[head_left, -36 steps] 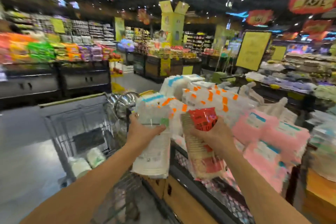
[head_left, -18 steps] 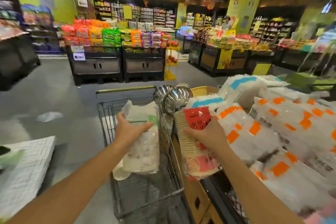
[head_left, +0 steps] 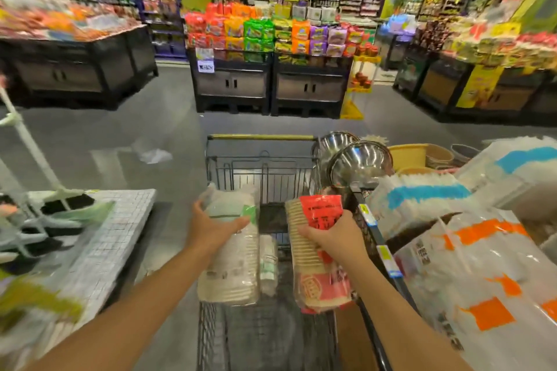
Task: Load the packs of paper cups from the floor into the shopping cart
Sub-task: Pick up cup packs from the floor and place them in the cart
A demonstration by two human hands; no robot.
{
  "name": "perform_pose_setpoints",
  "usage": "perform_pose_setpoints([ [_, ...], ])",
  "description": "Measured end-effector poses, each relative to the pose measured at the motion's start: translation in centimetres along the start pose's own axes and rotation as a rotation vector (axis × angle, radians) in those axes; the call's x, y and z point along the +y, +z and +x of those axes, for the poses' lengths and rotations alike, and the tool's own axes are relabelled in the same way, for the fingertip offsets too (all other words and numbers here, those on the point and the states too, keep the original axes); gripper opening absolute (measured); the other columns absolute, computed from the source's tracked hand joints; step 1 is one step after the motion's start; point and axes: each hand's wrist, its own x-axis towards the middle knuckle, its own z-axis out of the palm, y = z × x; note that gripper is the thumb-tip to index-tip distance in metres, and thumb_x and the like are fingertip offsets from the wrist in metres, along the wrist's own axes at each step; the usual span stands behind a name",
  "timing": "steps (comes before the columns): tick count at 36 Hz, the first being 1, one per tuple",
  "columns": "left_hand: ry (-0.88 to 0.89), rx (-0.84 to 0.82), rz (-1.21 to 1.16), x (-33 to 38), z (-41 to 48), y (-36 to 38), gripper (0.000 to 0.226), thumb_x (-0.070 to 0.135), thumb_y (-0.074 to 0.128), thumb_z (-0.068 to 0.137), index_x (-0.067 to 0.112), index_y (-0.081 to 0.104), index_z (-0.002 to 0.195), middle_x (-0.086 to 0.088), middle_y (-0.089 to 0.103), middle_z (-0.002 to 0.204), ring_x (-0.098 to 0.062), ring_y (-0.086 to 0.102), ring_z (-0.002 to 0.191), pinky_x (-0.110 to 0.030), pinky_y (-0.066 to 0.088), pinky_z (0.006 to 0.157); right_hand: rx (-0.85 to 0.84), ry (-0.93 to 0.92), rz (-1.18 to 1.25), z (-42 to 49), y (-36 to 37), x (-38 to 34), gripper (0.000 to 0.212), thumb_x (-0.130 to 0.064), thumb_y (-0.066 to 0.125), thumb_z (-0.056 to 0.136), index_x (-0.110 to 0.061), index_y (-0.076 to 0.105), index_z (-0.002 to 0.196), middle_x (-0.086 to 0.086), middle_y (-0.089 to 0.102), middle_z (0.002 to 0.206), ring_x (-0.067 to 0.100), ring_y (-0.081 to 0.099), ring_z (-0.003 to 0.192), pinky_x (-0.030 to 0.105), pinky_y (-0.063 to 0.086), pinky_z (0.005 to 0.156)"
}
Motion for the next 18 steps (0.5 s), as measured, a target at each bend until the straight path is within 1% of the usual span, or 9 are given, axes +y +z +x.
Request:
perform_pose_setpoints([
  [2, -0.003, -0.003, 0.024, -1.0, 2.4, 0.2, 0.112, 0.027, 0.098, 0.058, 0.026, 0.029, 0.146, -0.005, 0.051, 0.140, -0.025, 0.059, 0.114, -0.033, 0.053, 0.080, -0.011, 0.038, -0.029, 2.0, 1.6, 0.1, 0.108, -0.080, 0.081, 0.036, -0.020, 0.047, 0.119, -0.003, 0.066, 0.109, 0.021, 0.068, 0.101, 0.048, 0.059, 0.088],
  [4, -0.023, -0.026, 0.046, -2.1, 5.0, 0.7, 0.111, 0.028, 0.098, 0.057, 0.026, 0.030, 0.145, -0.005, 0.052, 0.137, -0.025, 0.060, 0.112, -0.035, 0.054, 0.080, -0.021, 0.073, -0.051, 4.2, 3.4, 0.7, 0.116, -0.085, 0.080, 0.032, -0.021, 0.047, 0.122, -0.003, 0.066, 0.110, 0.020, 0.068, 0.101, 0.047, 0.060, 0.087],
  [6, -0.048, -0.059, 0.057, -3.0, 7.6, 1.4, 0.112, 0.030, 0.098, 0.058, 0.023, 0.028, 0.146, -0.004, 0.052, 0.134, -0.024, 0.060, 0.110, -0.035, 0.053, 0.078, -0.015, 0.115, -0.063, 5.9, 5.0, 0.7, 0.116, -0.086, 0.079, 0.031, -0.020, 0.048, 0.121, -0.002, 0.065, 0.110, 0.021, 0.068, 0.102, 0.047, 0.059, 0.088],
  [9, -0.098, -0.105, 0.057, -4.6, 10.8, 2.6, 0.108, 0.028, 0.095, 0.064, 0.019, 0.026, 0.148, 0.000, 0.049, 0.126, -0.017, 0.056, 0.099, -0.024, 0.047, 0.067, 0.015, 0.171, -0.092, 8.0, 6.9, 0.8, 0.114, -0.083, 0.074, 0.031, -0.017, 0.048, 0.119, 0.002, 0.063, 0.113, 0.026, 0.065, 0.108, 0.047, 0.056, 0.091],
  [11, -0.149, -0.102, 0.079, -5.7, 12.4, 3.5, 0.103, 0.026, 0.094, 0.067, 0.018, 0.028, 0.146, 0.001, 0.049, 0.123, -0.011, 0.053, 0.087, -0.020, 0.040, 0.059, -0.001, 0.217, -0.107, 9.5, 8.1, 1.4, 0.110, -0.078, 0.081, 0.038, -0.015, 0.048, 0.121, 0.003, 0.063, 0.114, 0.027, 0.064, 0.109, 0.046, 0.056, 0.091],
  [12, -0.172, -0.101, 0.083, -6.1, 13.3, 4.0, 0.104, 0.027, 0.094, 0.066, 0.019, 0.028, 0.145, 0.000, 0.050, 0.124, -0.011, 0.054, 0.087, -0.021, 0.041, 0.058, -0.016, 0.241, -0.117, 10.3, 8.6, 1.7, 0.106, -0.074, 0.086, 0.044, -0.014, 0.047, 0.122, 0.003, 0.063, 0.114, 0.027, 0.065, 0.109, 0.045, 0.056, 0.090],
  [14, -0.223, -0.104, 0.099, -7.4, 15.2, 5.0, 0.112, 0.034, 0.096, 0.060, 0.021, 0.027, 0.147, -0.001, 0.051, 0.132, -0.018, 0.056, 0.100, -0.031, 0.052, 0.071, -0.039, 0.280, -0.148, 12.4, 10.0, 2.6, 0.102, -0.070, 0.088, 0.051, -0.012, 0.046, 0.125, 0.004, 0.063, 0.115, 0.028, 0.065, 0.109, 0.045, 0.057, 0.089],
  [16, -0.258, -0.110, 0.123, -8.8, 17.2, 6.3, 0.117, 0.039, 0.097, 0.056, 0.023, 0.027, 0.148, -0.002, 0.048, 0.139, -0.020, 0.053, 0.110, -0.040, 0.052, 0.091, -0.067, 0.296, -0.179, 14.7, 11.6, 3.4, 0.101, -0.069, 0.087, 0.054, -0.010, 0.047, 0.126, 0.006, 0.063, 0.117, 0.028, 0.065, 0.108, 0.043, 0.056, 0.087],
  [18, -0.277, -0.109, 0.139, -10.3, 19.4, 8.0, 0.114, 0.039, 0.097, 0.057, 0.022, 0.029, 0.147, -0.002, 0.049, 0.137, -0.020, 0.052, 0.109, -0.038, 0.050, 0.091, -0.083, 0.310, -0.189, 17.3, 13.7, 4.7, 0.100, -0.067, 0.087, 0.057, -0.009, 0.047, 0.129, 0.008, 0.063, 0.120, 0.030, 0.064, 0.111, 0.042, 0.054, 0.088],
])
